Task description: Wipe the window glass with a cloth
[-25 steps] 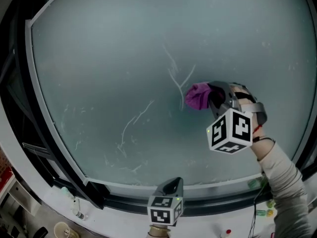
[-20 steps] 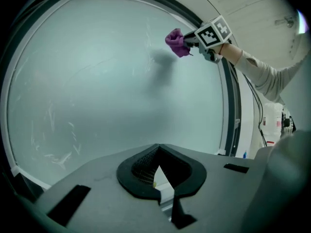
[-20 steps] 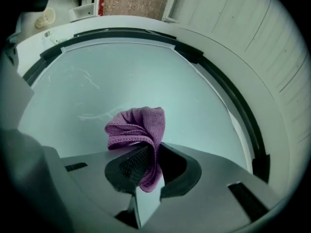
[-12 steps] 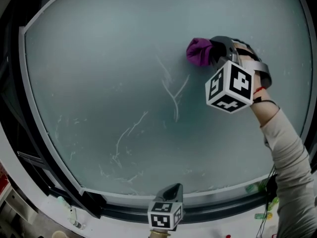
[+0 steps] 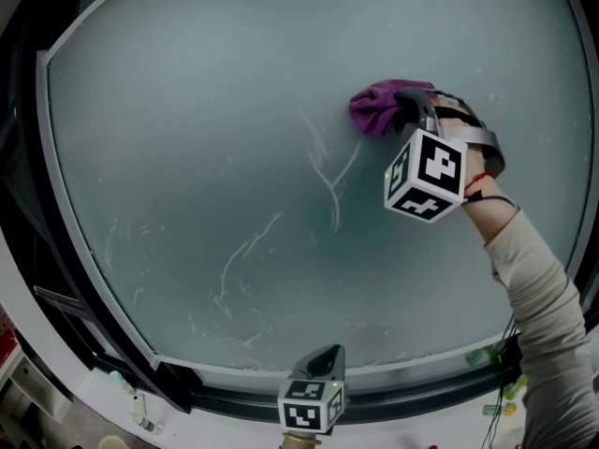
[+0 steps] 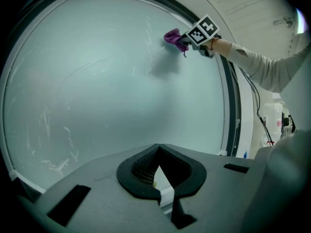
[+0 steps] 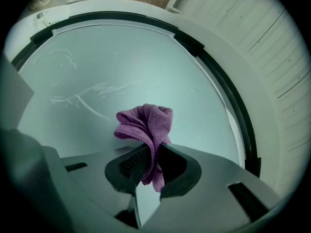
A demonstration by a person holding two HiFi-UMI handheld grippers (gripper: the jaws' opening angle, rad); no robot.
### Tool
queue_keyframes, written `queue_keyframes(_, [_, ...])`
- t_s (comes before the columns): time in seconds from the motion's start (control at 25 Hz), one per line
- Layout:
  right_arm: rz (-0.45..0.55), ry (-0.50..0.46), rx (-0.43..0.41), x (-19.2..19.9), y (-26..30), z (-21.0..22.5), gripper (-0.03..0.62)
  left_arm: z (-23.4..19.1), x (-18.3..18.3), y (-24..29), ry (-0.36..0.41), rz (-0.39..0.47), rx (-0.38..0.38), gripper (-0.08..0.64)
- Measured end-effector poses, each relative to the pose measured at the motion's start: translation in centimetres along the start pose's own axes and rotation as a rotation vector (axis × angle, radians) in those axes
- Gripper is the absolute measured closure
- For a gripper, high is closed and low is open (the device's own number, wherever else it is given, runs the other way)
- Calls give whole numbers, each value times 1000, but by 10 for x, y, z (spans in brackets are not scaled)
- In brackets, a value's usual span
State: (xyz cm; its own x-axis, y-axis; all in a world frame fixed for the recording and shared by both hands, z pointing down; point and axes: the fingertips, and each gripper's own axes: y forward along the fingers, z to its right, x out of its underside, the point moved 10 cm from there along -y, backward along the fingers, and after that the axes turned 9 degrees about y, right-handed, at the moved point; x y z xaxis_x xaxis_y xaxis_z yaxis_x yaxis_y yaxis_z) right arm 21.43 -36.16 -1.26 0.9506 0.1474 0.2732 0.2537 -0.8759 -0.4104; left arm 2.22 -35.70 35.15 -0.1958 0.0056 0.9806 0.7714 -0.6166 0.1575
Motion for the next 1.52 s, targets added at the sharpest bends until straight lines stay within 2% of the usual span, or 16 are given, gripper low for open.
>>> queue_keyframes(0.28, [-9,7,-61,7,-1,-26,543,-1,1,-2,5,-5,-8,555])
queue_keyframes(0.76, [-13,-18,-140,29,-28,-97,543,1,4,-3,5,-16,-8,555])
queue_keyframes(1.52, [-68,52,-369,67,-83,-204,543,3,4,-7,-5,-12,-31,555])
